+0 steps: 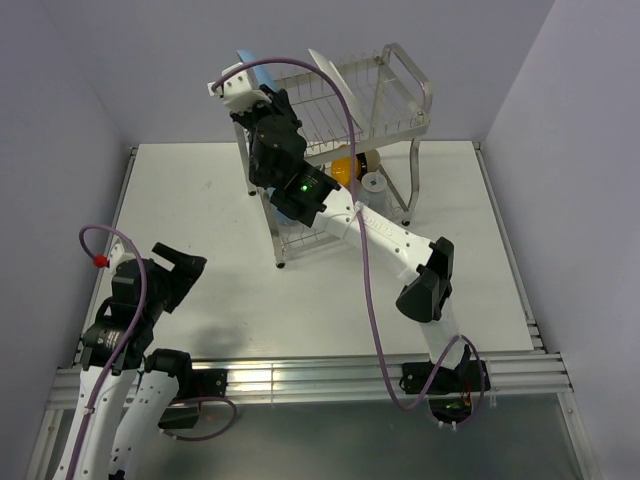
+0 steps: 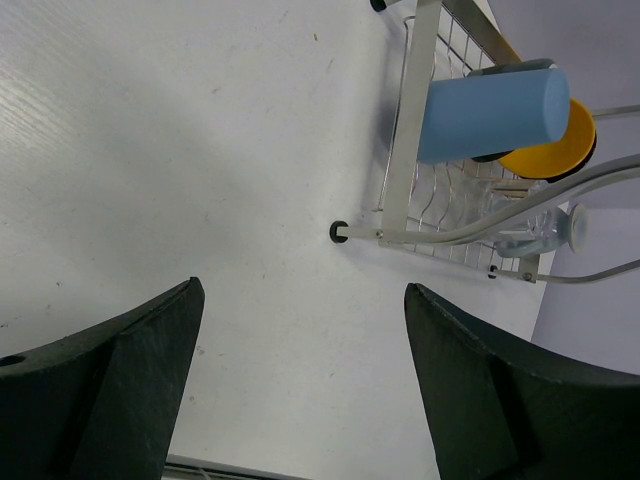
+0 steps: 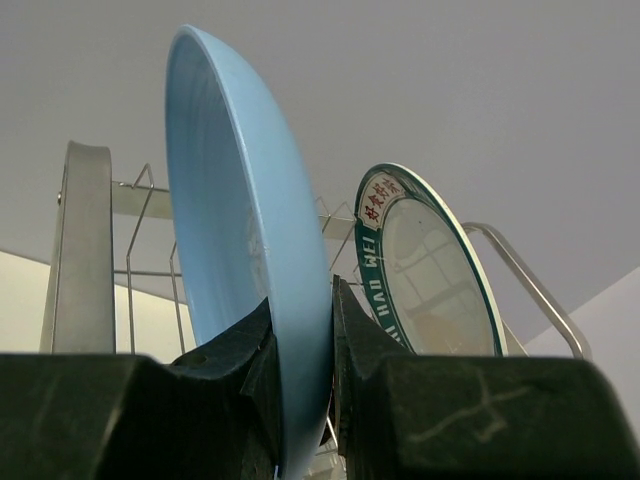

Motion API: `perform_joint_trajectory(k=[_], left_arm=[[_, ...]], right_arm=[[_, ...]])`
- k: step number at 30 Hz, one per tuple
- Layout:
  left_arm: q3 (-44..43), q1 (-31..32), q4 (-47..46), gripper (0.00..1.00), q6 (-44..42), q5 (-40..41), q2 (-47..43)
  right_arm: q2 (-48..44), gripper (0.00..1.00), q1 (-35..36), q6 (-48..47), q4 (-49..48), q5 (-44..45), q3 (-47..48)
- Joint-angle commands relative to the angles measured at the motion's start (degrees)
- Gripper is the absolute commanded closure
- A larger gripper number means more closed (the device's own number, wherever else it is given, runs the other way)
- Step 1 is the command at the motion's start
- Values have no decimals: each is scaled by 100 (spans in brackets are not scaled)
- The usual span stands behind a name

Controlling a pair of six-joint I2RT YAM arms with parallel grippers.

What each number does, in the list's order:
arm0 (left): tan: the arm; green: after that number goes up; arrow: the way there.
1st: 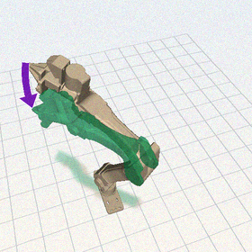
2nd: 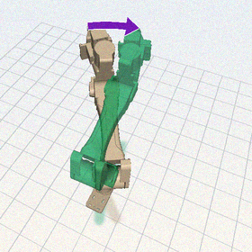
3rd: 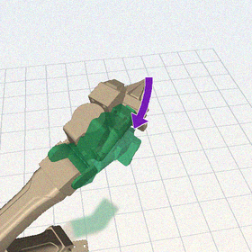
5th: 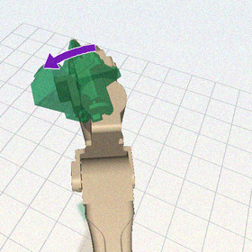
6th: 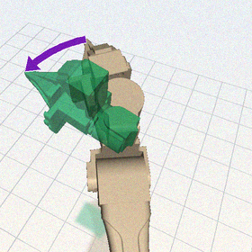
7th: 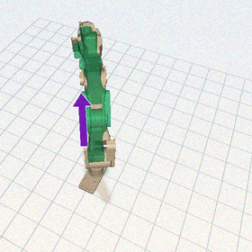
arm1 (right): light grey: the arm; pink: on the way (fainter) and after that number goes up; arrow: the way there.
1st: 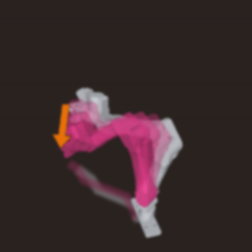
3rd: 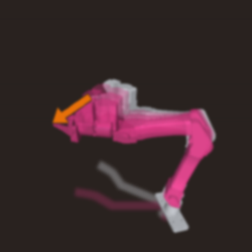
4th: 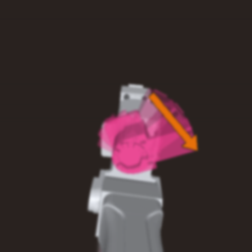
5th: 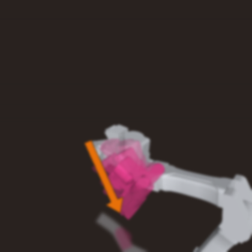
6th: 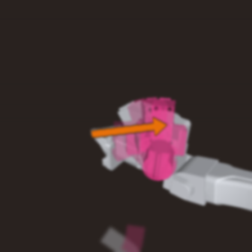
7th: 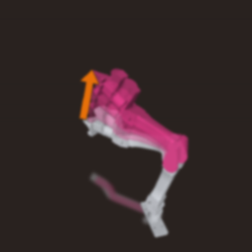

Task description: Load the mixed dishes into the dish rack

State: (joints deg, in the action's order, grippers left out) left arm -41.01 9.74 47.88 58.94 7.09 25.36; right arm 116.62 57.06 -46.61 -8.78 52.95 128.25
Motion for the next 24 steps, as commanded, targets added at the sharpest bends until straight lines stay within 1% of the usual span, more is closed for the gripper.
perform_joint_trajectory(k=[1, 7, 13, 14, 22, 24], left_arm=[[-170, -7, -59, 13, -181, -85, -14], [-179, -7, -24, 13, -181, -59, -14], [-126, -7, -59, 13, -163, -112, -14], [-126, 2, -59, 13, -163, -103, 3], [-152, 2, -42, 13, -172, -77, -5], [-144, -7, -42, 13, -181, -85, 4]], right_arm=[[89, 100, -116, 152, -89, 242, 236], [98, 100, -151, 372, 77, 383, 184], [71, 100, -151, 442, 7, 427, -19], [98, 96, -151, 425, 16, 427, 7], [160, 87, -186, 451, -72, 655, 43], [142, 80, -186, 477, -72, 655, -18]])
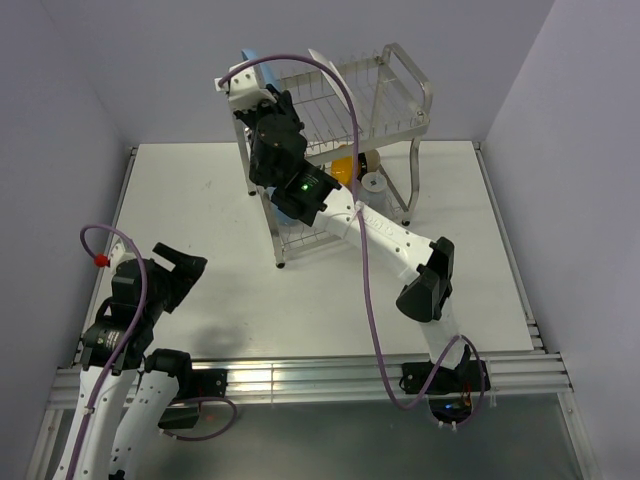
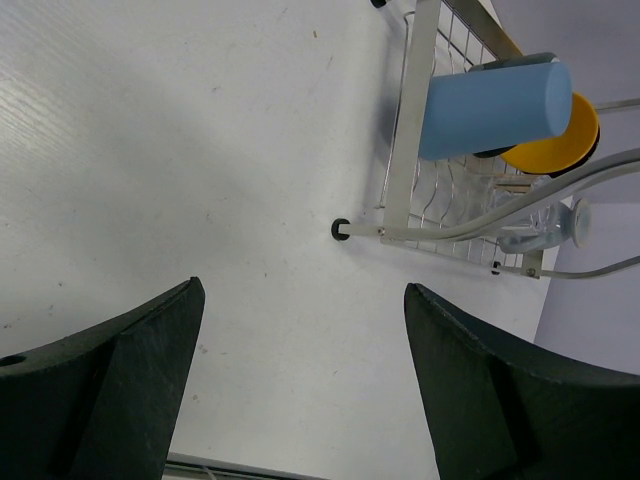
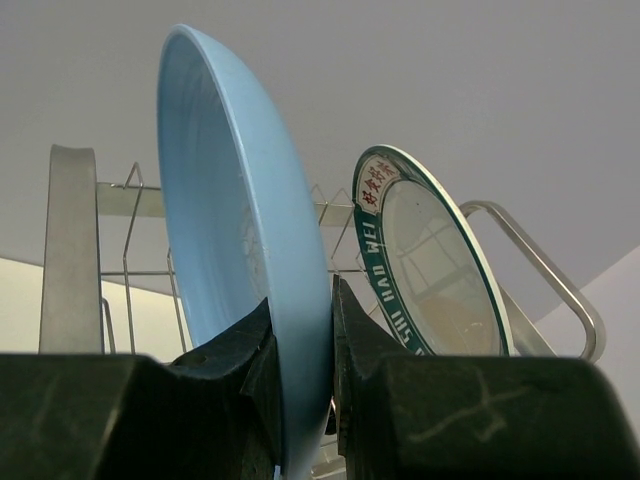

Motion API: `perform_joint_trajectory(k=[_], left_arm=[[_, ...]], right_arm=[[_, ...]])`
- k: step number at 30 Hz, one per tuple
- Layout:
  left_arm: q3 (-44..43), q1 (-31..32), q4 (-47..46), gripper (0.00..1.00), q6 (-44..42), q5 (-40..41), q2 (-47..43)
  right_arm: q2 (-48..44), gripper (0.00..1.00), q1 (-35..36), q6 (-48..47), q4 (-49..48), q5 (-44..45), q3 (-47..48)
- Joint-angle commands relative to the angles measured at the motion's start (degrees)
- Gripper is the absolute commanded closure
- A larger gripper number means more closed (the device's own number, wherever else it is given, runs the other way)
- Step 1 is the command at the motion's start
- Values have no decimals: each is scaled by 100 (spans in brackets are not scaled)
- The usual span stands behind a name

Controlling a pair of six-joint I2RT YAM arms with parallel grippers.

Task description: Load the mixed dishes into the dish rack

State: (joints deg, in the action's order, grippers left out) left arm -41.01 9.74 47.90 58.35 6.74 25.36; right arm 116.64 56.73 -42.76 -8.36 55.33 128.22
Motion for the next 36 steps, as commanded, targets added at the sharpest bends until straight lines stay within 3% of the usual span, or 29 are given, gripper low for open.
perform_joint_trajectory(k=[1, 6, 8, 15, 16, 17, 18, 36], left_arm=[[-135, 2, -53, 13, -122, -59, 12], [-152, -7, -44, 13, -139, -42, 21], [-152, -7, -44, 13, -148, -33, 30], [-153, -7, -88, 13, -157, -50, 83], [-152, 2, -88, 13, -157, -50, 83], [-152, -7, -97, 13, -157, -50, 91], [-144, -7, -105, 13, -157, -50, 91], [-65, 2, -158, 13, -131, -94, 109]], right_arm=[[131, 77, -153, 93, -148, 443, -43], [122, 64, -162, 110, -184, 479, -96], [122, 52, -162, 93, -210, 496, -96], [52, 44, -153, 102, -263, 488, -192], [34, 41, -153, 102, -297, 479, -219], [17, 31, -145, 58, -359, 487, -288], [-9, 29, -145, 49, -385, 487, -307], [-422, 22, -74, -153, -641, 461, -474]])
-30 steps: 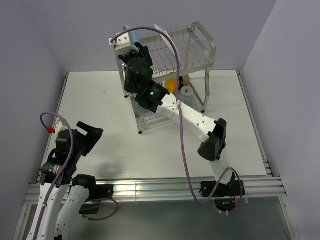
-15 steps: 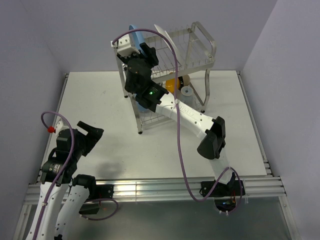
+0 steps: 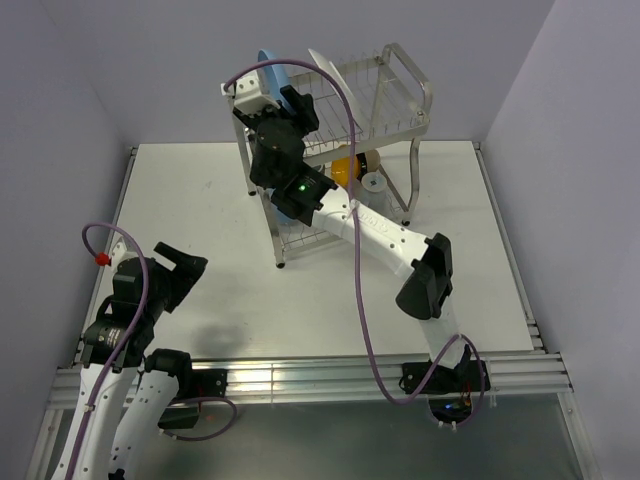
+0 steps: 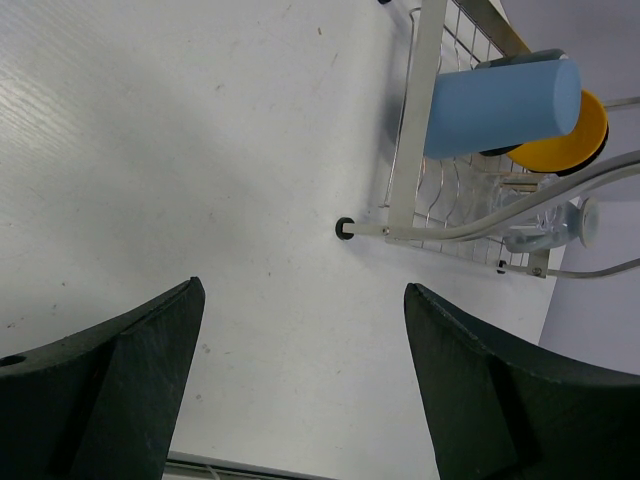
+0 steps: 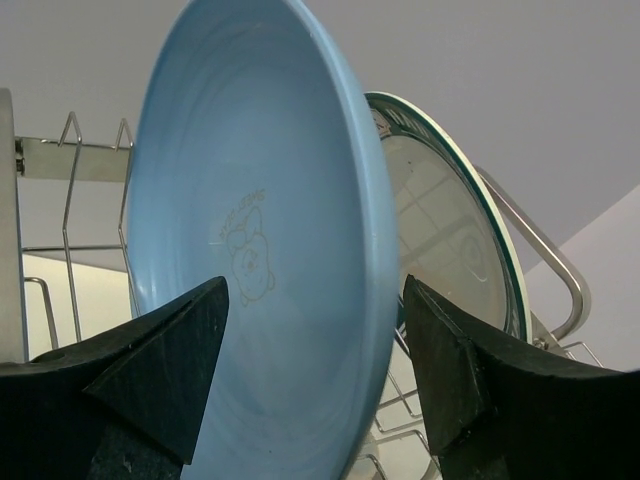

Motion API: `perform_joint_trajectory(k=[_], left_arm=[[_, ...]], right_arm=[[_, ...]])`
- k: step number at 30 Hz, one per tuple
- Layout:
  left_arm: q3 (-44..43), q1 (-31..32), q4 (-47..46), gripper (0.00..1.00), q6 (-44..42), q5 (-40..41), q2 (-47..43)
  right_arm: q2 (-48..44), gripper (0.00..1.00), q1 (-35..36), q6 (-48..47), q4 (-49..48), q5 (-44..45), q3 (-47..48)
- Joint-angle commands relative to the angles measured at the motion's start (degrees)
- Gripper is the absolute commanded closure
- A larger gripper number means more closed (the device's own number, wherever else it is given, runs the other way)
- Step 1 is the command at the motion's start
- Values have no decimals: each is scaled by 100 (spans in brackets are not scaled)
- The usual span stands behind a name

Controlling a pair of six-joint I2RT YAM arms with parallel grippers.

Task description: Load the mixed dishes into the dish rack

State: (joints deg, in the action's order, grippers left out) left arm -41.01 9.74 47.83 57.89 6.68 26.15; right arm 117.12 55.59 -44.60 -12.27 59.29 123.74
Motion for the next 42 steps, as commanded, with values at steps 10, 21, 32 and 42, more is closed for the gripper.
perform_joint_trajectory(k=[10, 21, 32, 42], left_arm=[[32, -7, -204, 14, -14, -166, 4], [67, -7, -371, 13, -163, -438, 39], [-477, 2, -925, 10, -753, -967, 944], [391, 2, -1557, 8, -401, -1713, 444]], right_arm=[[-919, 21, 197, 205, -118, -83, -280], [-2113, 20, 602, 1063, 145, 267, -1378], [-4407, 19, 619, 5810, 3302, -1225, -4109], [-5735, 9, 619, 7210, 3039, -2447, -7159]])
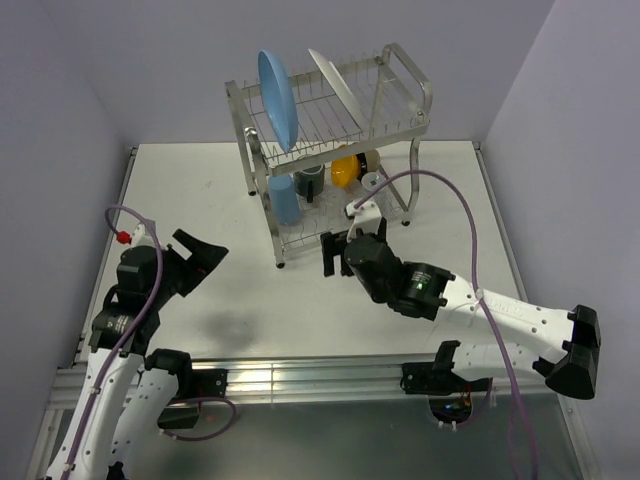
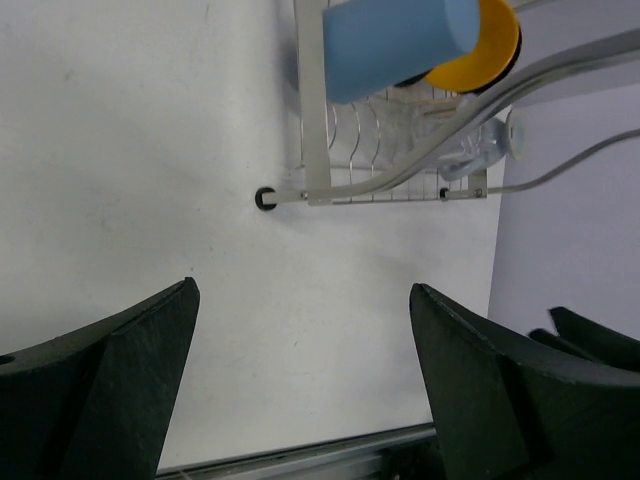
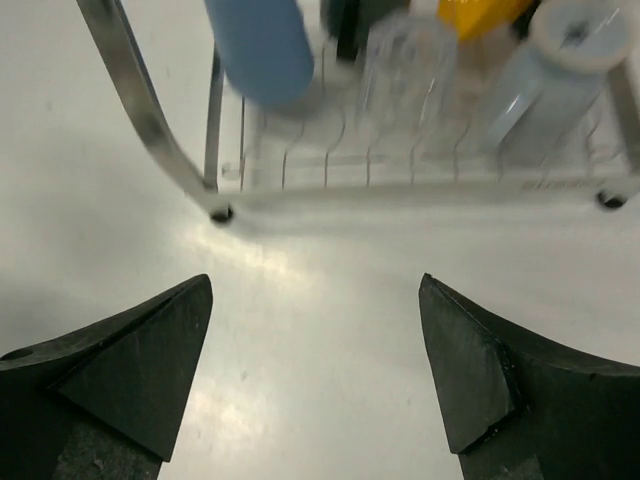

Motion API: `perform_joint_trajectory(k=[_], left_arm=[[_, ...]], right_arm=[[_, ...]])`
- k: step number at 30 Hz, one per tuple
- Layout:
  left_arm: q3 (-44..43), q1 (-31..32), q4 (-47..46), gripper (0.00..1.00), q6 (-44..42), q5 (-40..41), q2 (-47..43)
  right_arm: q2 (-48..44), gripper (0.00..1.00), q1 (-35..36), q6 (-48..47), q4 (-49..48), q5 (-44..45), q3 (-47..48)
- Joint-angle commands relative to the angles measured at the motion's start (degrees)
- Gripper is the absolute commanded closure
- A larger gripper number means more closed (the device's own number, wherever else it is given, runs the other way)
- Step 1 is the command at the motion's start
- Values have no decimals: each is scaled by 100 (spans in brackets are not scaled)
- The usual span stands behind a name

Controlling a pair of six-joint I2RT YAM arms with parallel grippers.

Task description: Load the mixed dishes into the dish rack

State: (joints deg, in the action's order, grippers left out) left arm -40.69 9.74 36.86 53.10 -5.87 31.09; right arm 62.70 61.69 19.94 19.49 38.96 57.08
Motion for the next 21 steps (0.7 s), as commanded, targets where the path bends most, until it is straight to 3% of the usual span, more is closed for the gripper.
perform_joint_trajectory(k=[1, 5, 11, 21], left_arm=[[447, 2, -530, 7, 104, -668, -59], [772, 2, -838, 7, 218, -1012, 2], [1176, 2, -1189, 7, 341, -1626, -348], [2064, 2, -2402, 4, 868, -2839, -1351]], right_arm=[[-450, 8, 10, 809, -269, -790, -687], [-890, 2, 10, 1142, -1251, -1627, -1863], [-1628, 0, 10, 1678, -2647, -2680, -3192], [-2937, 0, 18, 2268, -4733, -3499, -5257]])
